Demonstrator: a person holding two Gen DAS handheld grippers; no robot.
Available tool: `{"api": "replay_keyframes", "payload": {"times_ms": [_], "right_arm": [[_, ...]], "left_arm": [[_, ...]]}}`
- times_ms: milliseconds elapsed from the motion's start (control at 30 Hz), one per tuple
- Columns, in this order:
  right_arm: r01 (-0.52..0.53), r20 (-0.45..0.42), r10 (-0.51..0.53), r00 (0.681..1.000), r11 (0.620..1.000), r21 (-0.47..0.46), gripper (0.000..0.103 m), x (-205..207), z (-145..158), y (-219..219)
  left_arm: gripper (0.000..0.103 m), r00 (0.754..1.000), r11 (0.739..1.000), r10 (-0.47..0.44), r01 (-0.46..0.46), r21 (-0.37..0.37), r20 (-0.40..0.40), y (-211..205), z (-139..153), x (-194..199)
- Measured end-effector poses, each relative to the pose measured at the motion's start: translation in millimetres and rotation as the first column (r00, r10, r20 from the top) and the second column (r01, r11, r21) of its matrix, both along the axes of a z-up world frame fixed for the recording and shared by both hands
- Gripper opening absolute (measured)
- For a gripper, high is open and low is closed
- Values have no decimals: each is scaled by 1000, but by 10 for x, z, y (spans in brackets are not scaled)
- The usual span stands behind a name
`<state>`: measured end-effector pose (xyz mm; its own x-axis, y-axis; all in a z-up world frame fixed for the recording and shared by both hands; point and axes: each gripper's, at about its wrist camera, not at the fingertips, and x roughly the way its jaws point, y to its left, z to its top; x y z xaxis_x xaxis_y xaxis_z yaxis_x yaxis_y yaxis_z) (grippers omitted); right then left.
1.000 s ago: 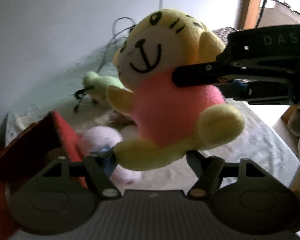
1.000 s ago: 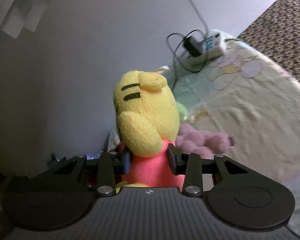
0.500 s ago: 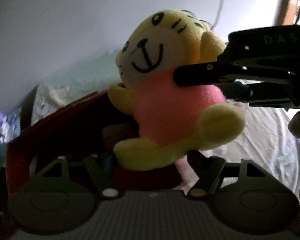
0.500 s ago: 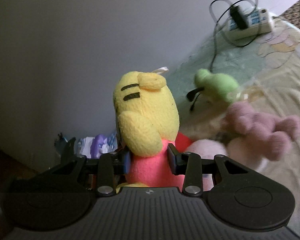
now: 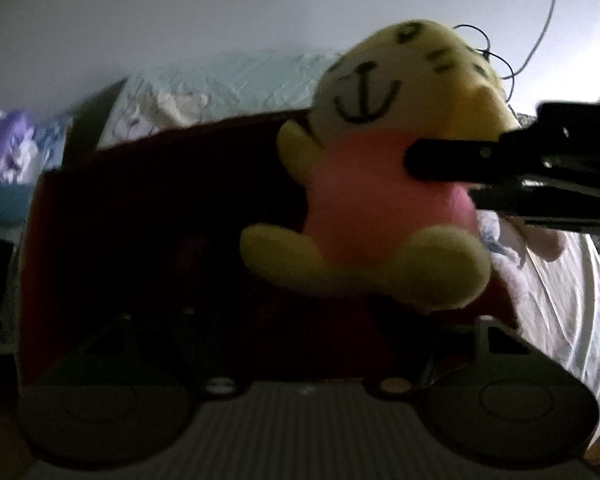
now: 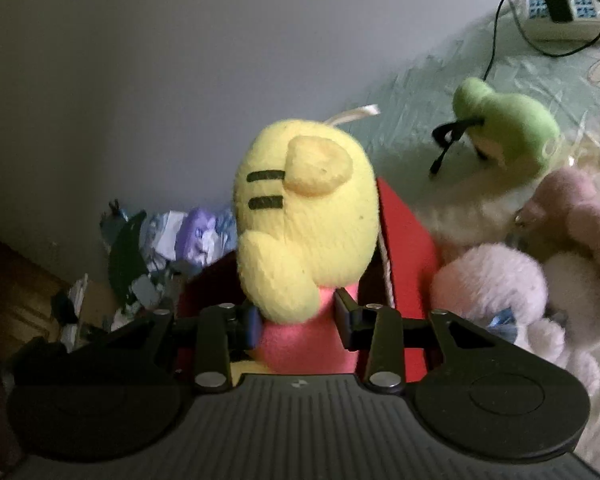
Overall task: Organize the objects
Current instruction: 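Lower the yellow plush into the red box with the right gripper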
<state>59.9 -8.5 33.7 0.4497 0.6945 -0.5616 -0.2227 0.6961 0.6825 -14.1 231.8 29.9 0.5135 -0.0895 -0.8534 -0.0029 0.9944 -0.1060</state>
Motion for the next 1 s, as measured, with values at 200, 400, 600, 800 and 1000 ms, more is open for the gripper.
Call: {"api": "replay_keyframes", "payload": {"times_ms": [200, 400, 600, 800, 1000], "right_arm": [[-44, -5, 44, 999, 998, -38, 38, -55, 68, 28], [-110, 16, 114, 993, 980, -169, 38, -114, 158, 48], [-170, 23, 183, 983, 950, -262, 43, -80, 77, 243], [-196, 15, 209, 978, 939, -283, 45, -31, 10, 340], [-175, -41, 171, 984, 954, -243, 45, 93, -136, 307]], "left_arm": [[70, 998, 999, -34, 35, -18, 44, 35, 18, -126], [73, 990, 995, -94, 97, -24, 103, 31, 99, -324], [79, 986, 993, -83, 95, -74, 146, 156, 168, -346], [78, 994, 991, -46, 57, -121, 95, 217, 34, -144], [76, 998, 989, -28, 35, -146, 48, 232, -62, -27]]}}
